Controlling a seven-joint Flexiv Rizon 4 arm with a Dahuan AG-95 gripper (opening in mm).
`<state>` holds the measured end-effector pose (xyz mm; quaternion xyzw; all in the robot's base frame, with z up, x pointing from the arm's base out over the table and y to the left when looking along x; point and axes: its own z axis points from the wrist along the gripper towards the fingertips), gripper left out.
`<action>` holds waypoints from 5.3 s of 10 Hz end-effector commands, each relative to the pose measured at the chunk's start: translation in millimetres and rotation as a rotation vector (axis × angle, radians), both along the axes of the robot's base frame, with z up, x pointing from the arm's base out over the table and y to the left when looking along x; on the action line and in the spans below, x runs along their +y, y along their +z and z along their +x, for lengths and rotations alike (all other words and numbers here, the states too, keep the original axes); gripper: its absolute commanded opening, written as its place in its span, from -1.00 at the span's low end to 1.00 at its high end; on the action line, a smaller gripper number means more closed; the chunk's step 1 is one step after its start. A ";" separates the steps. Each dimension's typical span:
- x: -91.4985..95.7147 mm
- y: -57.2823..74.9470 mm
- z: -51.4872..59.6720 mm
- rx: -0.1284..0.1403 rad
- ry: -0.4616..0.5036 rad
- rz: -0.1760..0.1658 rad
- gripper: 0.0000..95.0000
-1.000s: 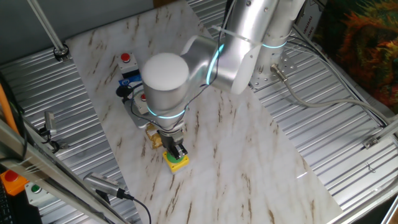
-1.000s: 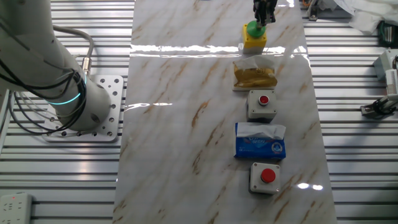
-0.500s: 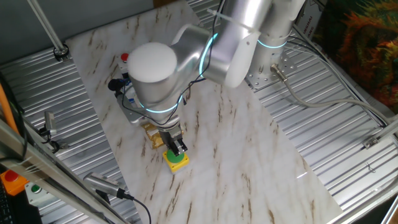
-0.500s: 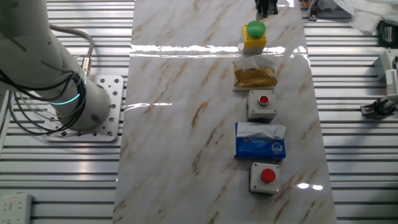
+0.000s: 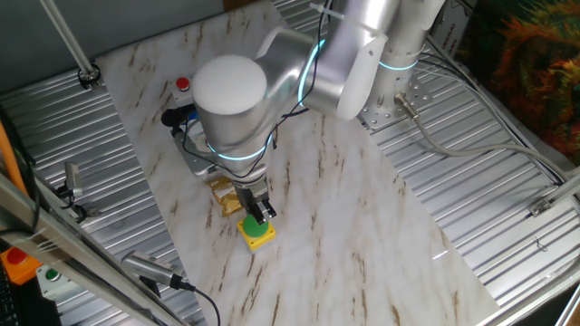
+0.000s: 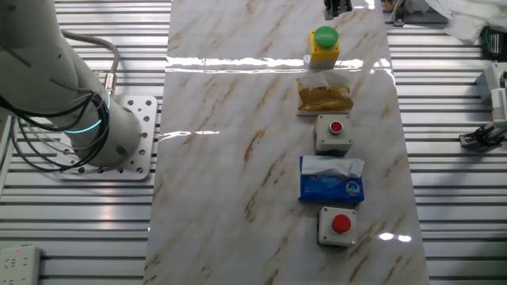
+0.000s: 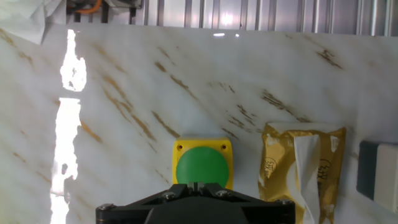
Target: Press three buttons from left to right in sequence
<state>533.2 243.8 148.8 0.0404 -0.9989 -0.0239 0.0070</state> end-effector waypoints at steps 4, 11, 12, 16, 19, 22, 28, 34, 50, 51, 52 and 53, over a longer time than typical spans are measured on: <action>3.7 7.2 -1.6 -0.002 -0.004 -0.004 -1.00; -72.0 64.2 -14.7 0.035 0.110 0.001 -1.00; -73.3 61.5 -11.2 0.034 0.098 -0.016 -1.00; -86.3 47.2 5.3 0.023 0.106 -0.028 -1.00; -94.1 31.9 13.0 0.011 0.056 -0.027 -1.00; -94.2 31.9 13.2 0.001 0.023 -0.041 -1.00; -93.9 32.7 13.1 0.001 0.040 -0.031 -1.00; -93.4 34.1 13.5 0.001 0.056 -0.032 -1.00; -92.9 35.9 14.1 0.019 0.007 0.031 -1.00; -92.9 35.9 14.1 0.028 -0.050 0.002 -1.00; -92.9 35.9 14.1 0.030 -0.111 -0.012 -1.00; -92.9 35.9 14.1 0.015 -0.205 -0.076 -1.00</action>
